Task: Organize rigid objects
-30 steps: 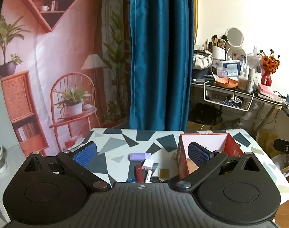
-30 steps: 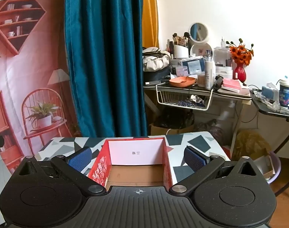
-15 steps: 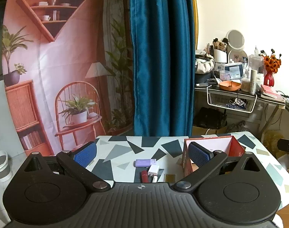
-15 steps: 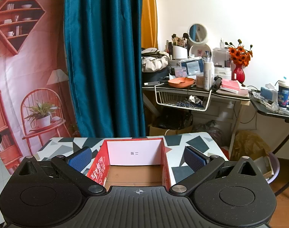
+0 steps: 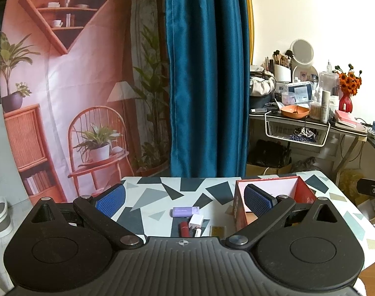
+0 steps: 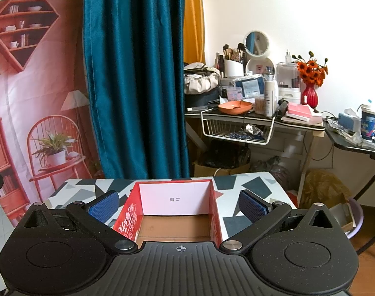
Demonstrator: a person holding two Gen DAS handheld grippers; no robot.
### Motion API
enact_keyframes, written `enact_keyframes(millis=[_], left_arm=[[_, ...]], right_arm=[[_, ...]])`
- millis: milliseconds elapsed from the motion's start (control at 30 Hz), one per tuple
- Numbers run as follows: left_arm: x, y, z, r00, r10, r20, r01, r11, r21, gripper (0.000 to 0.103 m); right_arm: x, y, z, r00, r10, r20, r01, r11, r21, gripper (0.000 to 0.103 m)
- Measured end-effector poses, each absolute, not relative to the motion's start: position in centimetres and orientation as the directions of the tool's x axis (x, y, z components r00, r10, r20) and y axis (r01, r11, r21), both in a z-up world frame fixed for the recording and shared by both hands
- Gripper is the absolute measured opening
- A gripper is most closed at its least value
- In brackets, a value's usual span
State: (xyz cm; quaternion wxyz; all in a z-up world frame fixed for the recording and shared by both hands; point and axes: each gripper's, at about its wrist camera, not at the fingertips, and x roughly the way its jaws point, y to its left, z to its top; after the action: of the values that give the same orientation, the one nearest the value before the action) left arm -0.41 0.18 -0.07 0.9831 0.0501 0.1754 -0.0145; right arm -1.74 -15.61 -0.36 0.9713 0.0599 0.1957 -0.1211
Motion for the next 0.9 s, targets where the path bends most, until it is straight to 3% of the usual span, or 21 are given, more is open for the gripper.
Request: enact_keyframes(millis=[900], left_arm=[[-0.57, 0.27, -0.05, 0.938, -0.037, -0.344, 0.068, 0.994, 0.080, 0.103]], right_arm=[[-1.69, -15.72, -0.21, 0.896, -0.209, -0.393, 0.256, 0.964, 0.071, 0.103]])
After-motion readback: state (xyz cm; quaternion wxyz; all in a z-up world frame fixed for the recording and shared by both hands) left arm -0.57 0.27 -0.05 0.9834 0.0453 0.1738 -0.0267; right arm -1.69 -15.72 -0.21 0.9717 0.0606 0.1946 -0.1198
